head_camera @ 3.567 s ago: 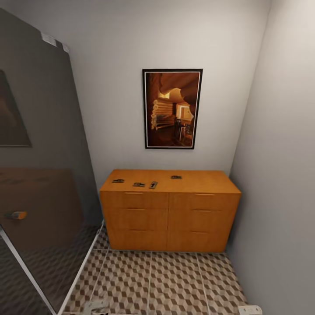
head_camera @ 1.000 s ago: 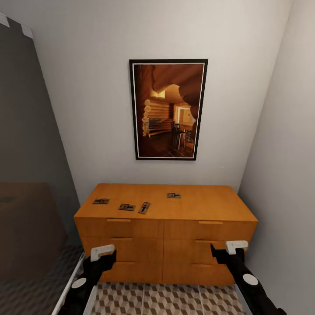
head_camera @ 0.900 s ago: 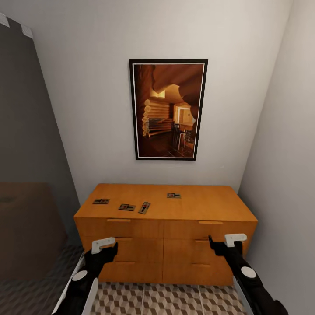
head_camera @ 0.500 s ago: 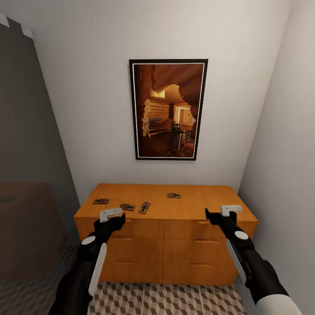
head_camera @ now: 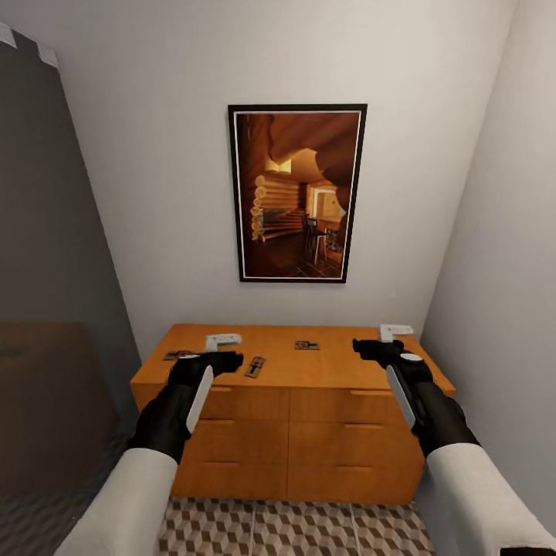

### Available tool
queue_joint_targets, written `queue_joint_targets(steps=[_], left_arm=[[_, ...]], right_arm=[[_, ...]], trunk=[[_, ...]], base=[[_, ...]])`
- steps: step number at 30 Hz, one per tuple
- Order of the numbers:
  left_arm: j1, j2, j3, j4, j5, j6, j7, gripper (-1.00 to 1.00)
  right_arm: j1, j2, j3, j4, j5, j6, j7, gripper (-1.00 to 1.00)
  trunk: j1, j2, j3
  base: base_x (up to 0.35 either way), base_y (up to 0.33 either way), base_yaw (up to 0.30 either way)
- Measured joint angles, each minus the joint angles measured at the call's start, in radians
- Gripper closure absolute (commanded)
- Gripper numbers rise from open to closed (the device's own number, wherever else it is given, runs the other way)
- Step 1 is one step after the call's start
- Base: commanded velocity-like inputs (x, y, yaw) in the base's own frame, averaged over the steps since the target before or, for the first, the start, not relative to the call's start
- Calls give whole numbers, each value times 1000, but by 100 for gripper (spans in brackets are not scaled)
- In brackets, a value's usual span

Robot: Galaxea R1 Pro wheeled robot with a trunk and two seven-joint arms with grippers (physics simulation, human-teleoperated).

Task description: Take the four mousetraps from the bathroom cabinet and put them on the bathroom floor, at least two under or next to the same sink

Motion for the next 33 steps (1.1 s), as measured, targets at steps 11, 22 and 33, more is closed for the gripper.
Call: queue_joint_targets(steps=[11,22,33], left_arm=[[-112,0,-1,264,6,47,-6,-100],[-119,0,-35,287,8,33,-9,-100],[-116,0,-168,295,9,30,-3,-100]], right_arm=[[-94,13,57,242,15,-13,7,-100],[-102,12,72,277,12,-47,8,-100],[-103,10,74,280,11,-50,9,-100]], trunk=[[0,0,0],[0,0,0],[0,0,0]], base=[[0,0,0],[0,0,0],[86,0,0]])
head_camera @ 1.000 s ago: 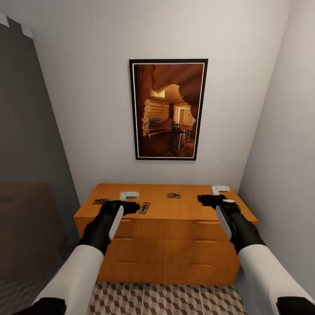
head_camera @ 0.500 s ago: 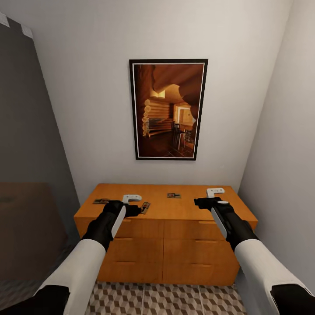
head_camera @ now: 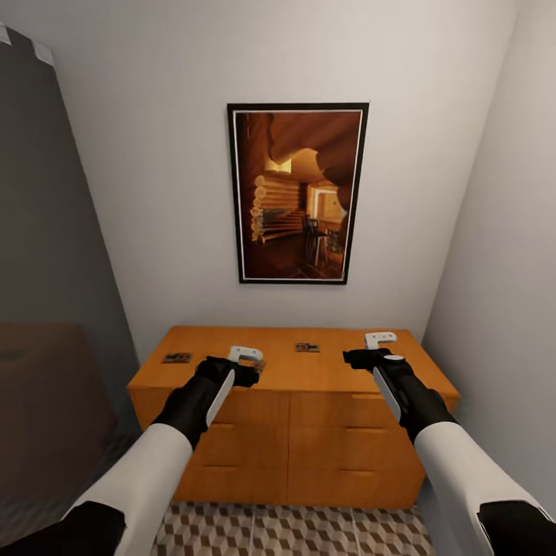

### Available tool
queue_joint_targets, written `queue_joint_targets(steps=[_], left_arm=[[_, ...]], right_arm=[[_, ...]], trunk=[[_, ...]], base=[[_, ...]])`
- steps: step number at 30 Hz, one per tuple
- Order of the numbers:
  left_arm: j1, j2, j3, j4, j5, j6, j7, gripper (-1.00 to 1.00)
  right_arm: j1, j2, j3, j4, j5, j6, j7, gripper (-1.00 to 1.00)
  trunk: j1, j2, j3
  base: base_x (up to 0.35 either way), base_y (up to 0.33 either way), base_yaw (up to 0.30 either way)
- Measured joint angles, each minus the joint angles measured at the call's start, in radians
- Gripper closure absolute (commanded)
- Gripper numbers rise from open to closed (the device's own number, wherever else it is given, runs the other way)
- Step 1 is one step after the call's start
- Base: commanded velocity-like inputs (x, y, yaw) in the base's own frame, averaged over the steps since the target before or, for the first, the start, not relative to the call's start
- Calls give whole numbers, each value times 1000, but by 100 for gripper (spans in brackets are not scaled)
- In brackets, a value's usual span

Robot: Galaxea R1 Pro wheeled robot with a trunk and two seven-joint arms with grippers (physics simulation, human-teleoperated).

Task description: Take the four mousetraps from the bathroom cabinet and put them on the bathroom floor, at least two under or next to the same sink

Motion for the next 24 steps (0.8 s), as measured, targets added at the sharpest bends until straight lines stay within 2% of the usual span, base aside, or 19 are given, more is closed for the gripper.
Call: queue_joint_targets(steps=[7,24], left_arm=[[1,0,-45,1,2,1,1,-100],[1,0,-52,1,0,1,0,-100]], right_arm=[[0,0,0,0,-1,0,0,-100],[0,0,0,1,-1,0,0,-100]], trunk=[[0,0,0],[0,0,0]], base=[[219,0,0],[27,0,0]])
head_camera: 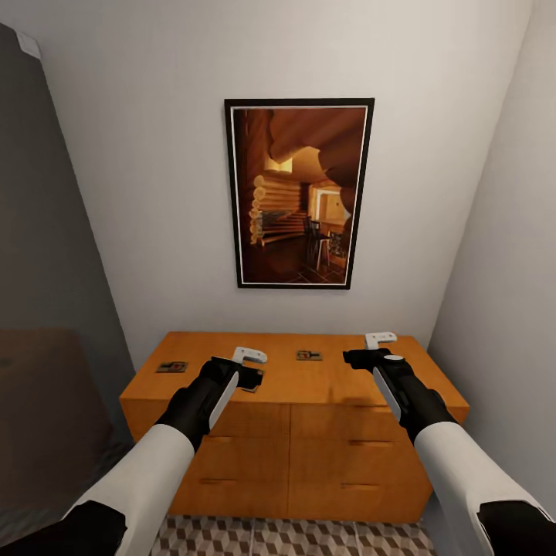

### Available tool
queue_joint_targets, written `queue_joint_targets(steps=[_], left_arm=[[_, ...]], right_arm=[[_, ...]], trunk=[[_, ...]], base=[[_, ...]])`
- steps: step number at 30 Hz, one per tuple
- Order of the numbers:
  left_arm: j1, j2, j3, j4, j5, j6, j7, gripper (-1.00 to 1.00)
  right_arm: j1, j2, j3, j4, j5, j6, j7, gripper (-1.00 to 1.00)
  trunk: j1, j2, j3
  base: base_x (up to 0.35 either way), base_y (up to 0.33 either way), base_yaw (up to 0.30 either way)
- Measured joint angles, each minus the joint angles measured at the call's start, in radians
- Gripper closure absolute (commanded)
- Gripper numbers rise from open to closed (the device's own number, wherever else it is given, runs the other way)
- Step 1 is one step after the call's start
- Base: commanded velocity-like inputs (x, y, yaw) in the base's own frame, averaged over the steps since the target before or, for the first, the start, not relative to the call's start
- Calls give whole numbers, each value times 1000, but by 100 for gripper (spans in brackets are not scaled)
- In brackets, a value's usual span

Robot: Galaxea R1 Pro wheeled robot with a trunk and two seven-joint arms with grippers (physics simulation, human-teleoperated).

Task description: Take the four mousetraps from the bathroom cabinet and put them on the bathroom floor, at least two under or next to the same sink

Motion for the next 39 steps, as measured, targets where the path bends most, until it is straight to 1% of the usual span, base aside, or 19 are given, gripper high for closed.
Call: queue_joint_targets(steps=[4,7,15,18,24,32,39], left_arm=[[0,0,0,1,0,0,0,-100],[-1,0,0,2,7,0,0,-100],[-1,0,0,4,39,0,1,-100],[-1,0,0,4,43,-1,1,-100],[-1,0,0,5,46,-1,3,-100],[-1,0,0,7,48,-1,3,-100],[-1,0,0,7,49,-2,3,-100]], right_arm=[[0,0,0,0,0,0,0,-100],[0,0,0,0,0,0,0,-100],[0,0,0,2,0,0,0,-100],[0,0,0,2,0,0,0,-100],[0,0,0,3,0,-1,0,-100],[0,0,1,3,0,-1,0,-100],[0,0,1,3,0,-1,0,-100]], trunk=[[0,0,0],[0,0,0],[0,0,0],[0,0,0],[0,0,0],[0,0,0],[0,0,0]], base=[[104,0,0],[233,0,0],[151,0,0],[34,0,0],[18,-4,0],[124,-101,0],[27,-23,0]])
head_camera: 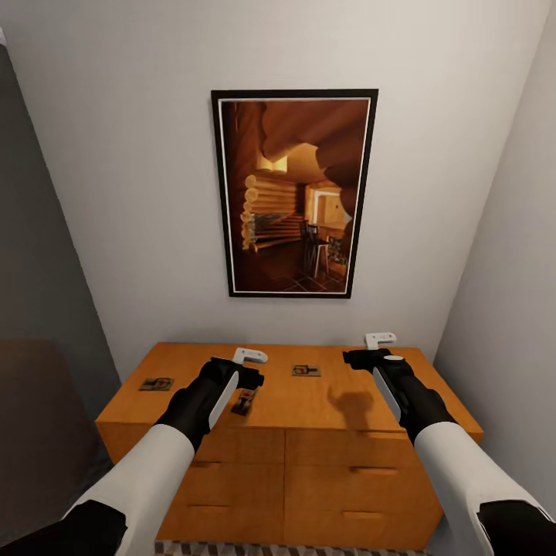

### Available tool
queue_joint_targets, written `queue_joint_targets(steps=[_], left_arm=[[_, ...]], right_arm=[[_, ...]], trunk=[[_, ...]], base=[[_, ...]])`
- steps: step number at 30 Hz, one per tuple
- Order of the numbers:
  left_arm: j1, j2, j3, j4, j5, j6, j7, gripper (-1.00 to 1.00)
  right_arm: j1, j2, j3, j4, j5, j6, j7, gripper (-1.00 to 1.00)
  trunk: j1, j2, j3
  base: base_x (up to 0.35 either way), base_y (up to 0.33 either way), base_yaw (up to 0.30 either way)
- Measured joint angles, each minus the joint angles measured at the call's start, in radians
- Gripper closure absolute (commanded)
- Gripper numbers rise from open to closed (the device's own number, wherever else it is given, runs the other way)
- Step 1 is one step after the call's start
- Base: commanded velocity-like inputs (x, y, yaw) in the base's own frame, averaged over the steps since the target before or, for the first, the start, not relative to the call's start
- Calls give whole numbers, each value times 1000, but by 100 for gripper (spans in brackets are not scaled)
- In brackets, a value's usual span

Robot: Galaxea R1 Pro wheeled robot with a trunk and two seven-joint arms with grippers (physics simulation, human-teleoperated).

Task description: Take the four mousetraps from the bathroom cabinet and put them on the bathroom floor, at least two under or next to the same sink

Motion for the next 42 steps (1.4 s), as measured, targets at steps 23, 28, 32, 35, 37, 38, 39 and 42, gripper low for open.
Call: queue_joint_targets(steps=[23,28,32,35,37,38,39,42], left_arm=[[0,0,0,2,-3,6,-1,-100],[1,0,-1,23,-4,5,0,-100],[0,0,-2,35,-5,4,-3,-100],[0,0,-3,40,-5,4,-6,-100],[1,0,-3,42,-5,3,-7,-100],[0,0,-3,43,-6,3,-7,-100],[0,0,-3,43,-6,3,-7,-100],[0,0,-3,44,-7,3,-5,-100]], right_arm=[[0,-1,-1,0,0,0,0,-100],[0,-1,0,0,0,0,0,-100],[0,-2,1,0,0,0,0,-100],[0,-2,1,0,0,0,0,-100],[0,-2,1,0,0,0,0,-100],[0,-2,1,0,0,0,0,-100],[0,-2,1,0,0,0,0,-100],[0,-2,1,0,0,0,0,-100]], trunk=[[0,0,0],[0,0,0],[0,0,0],[0,0,0],[0,0,0],[0,0,0],[0,0,0],[0,0,0]], base=[[1,-1,0],[0,0,0],[0,0,0],[0,0,0],[0,0,0],[0,0,0],[0,0,0],[0,0,0]])
